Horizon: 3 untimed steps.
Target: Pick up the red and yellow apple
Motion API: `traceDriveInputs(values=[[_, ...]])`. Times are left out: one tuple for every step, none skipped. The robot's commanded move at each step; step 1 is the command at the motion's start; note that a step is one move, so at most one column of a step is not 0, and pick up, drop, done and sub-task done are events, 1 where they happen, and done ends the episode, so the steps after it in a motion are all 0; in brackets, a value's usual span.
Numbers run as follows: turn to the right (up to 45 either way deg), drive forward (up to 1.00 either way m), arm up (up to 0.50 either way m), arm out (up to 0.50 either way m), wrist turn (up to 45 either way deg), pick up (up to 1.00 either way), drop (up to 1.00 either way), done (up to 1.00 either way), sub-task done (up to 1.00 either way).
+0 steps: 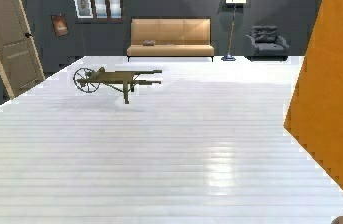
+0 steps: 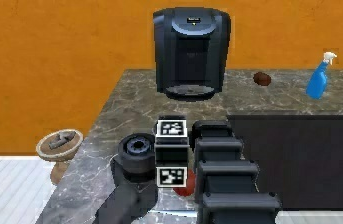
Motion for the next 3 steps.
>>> traceDriveInputs(values=[[0.0,0.00,0.00,0.00,45.0,0.00,0.00,0.00,0.00],[0.0,0.00,0.00,0.00,45.0,0.00,0.00,0.00,0.00],[0.0,0.00,0.00,0.00,45.0,0.00,0.00,0.00,0.00]])
